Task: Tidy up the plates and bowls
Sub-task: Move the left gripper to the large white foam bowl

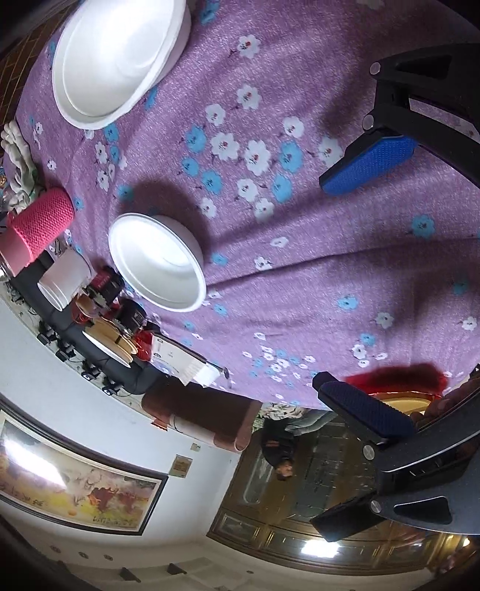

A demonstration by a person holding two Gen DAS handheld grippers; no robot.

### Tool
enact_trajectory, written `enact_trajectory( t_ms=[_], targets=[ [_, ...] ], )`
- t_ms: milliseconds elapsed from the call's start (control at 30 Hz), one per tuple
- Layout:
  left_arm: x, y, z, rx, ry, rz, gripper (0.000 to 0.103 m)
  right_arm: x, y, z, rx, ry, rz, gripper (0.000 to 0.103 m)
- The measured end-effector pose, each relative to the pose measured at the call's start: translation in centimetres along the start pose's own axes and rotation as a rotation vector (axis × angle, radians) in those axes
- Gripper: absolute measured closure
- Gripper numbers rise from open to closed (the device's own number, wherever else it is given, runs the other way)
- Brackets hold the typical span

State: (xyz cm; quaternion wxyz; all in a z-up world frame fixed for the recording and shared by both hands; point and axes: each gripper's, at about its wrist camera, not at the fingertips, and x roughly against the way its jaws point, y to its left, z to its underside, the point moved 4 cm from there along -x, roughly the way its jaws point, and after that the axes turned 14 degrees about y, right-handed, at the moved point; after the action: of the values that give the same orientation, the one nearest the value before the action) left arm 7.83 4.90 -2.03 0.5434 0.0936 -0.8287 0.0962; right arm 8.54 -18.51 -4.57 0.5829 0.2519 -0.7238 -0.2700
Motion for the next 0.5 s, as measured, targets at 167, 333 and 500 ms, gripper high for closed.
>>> enact_trajectory(
  t_ms=[167, 333, 500],
  targets=[
    [-1.2, -0.8, -1.3, 0.0, 0.017, 0.011, 0.022, 0.4, -0.4, -1.4, -0.018, -0.026, 0.002, 0.001],
    [-2.1, -2.2, -3.7, 0.017, 0.028, 0.055, 0.022, 1.2, -1.0, -3.6, -0.062, -0.062, -0.014, 0.001],
    [-3.4, -4.2, -6.0, 0.005, 0.036, 0.081, 0.022, 1.6, -1.3, -6.6, -0.097, -0.085, -0.038, 0.001]
  ],
)
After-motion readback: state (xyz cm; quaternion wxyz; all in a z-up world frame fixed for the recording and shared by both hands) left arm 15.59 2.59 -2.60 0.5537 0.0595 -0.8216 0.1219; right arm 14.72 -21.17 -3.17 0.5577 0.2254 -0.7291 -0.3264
